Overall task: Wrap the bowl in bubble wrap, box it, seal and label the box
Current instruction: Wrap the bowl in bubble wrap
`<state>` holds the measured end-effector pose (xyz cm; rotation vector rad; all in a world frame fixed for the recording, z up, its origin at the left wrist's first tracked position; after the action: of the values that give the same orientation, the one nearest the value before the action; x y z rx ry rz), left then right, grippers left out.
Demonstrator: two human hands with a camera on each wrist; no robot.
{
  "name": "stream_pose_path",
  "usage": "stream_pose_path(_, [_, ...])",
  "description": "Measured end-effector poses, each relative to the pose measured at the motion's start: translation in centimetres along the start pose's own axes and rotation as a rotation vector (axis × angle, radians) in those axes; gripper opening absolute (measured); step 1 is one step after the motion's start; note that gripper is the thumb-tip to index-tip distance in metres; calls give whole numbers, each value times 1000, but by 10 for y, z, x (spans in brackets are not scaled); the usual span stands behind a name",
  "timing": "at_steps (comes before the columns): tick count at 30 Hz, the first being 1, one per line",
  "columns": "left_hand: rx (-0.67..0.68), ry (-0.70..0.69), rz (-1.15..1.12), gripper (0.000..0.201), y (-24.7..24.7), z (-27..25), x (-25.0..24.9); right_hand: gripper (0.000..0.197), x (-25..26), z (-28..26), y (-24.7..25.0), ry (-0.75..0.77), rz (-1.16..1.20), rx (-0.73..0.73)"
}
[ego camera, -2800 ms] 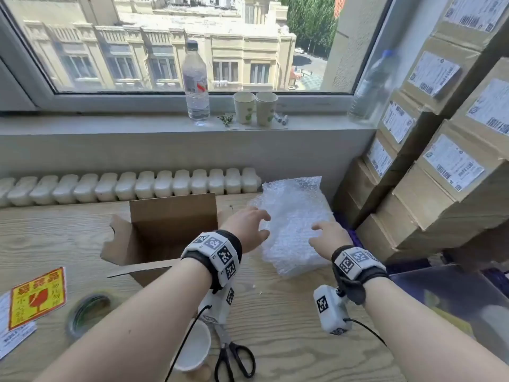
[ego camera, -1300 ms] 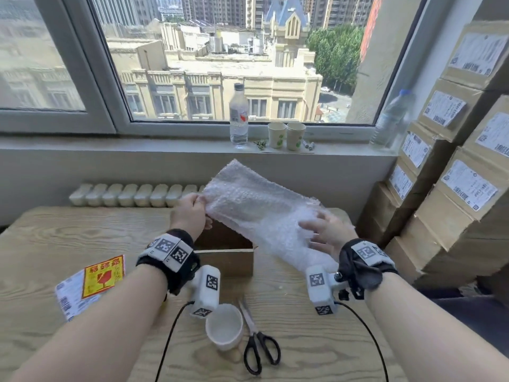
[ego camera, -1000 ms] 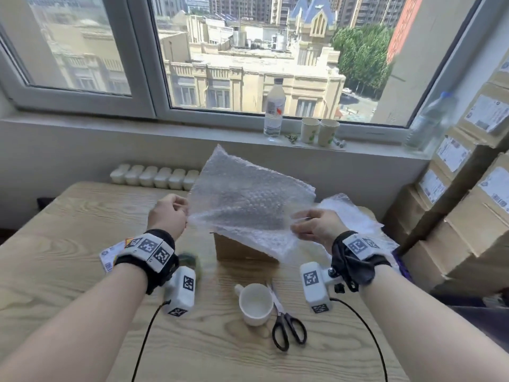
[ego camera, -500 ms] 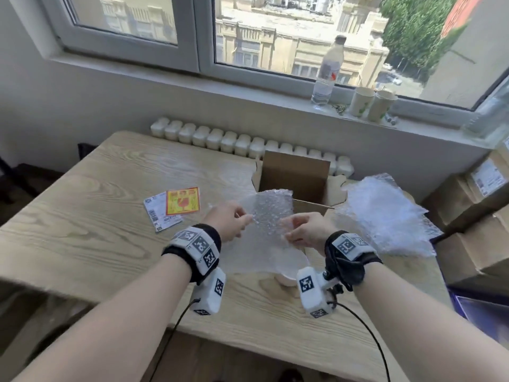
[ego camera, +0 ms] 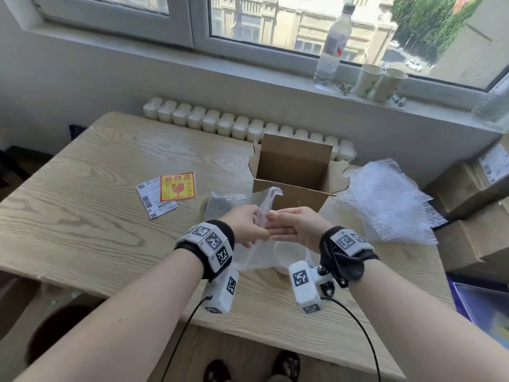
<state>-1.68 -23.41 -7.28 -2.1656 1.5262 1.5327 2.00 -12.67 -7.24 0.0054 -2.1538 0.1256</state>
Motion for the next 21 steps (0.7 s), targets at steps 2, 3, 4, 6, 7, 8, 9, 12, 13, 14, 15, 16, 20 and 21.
stream_pose_path(2, [6,-1,-10,46,-2,1,0,31,-1,1,4,-1,-65,-3])
stream_pose_path(3, [-1,-9,-6,48,-2,2,-1,31,-1,1,6,-3,-99,-12])
stream_pose_path(4, [-16,-18,-1,47,-1,2,-3,29,-1,1,9,-4,-124,-23])
stream_pose_path(6, [-38,-30,-8,40,-1,3,-6,22,-1,1,13,-6,-137,-34])
stream_pose_path(7, [-37,-32,-17,36,-2,4,-7,19,-1,1,15,-2,-137,-39])
stream_pose_path(8, [-29,-35,-24,31,-4,5,-9,17,0,1,16,6,-138,-43])
stream_pose_path(9, [-23,-39,-30,27,-5,5,-10,14,1,1,18,13,-141,-51])
stream_pose_path(12, [-50,-16,-36,23,-5,8,-11,16,1,5,30,6,-199,-108])
stream_pose_path(13, [-89,12,-34,22,-1,9,-7,17,-2,7,38,-13,-239,-141])
stream_pose_path(14, [-135,47,-30,21,4,9,-1,18,-6,9,47,-38,-294,-179])
stream_pose_path(15, [-176,81,-20,18,10,9,6,19,-11,11,57,-70,-361,-219])
stream_pose_path(16, [-201,111,-3,15,14,8,13,19,-18,13,67,-105,-421,-256])
stream_pose_path(20, [-143,195,42,11,11,7,37,7,-43,18,97,-188,-513,-334])
stream_pose_path(21, [-123,200,33,10,8,9,39,9,-47,20,102,-194,-536,-352])
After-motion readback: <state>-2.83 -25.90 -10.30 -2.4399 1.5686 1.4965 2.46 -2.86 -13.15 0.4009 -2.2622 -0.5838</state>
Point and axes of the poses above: each hand's wrist, its own z-axis towards the middle knuckle, its own y-axis out of the back of the hand, x = y × z, the point moved 9 cm from there along z, towards the middle knuckle, and after that the axes turned 4 degrees about x, right-handed, at the moved point
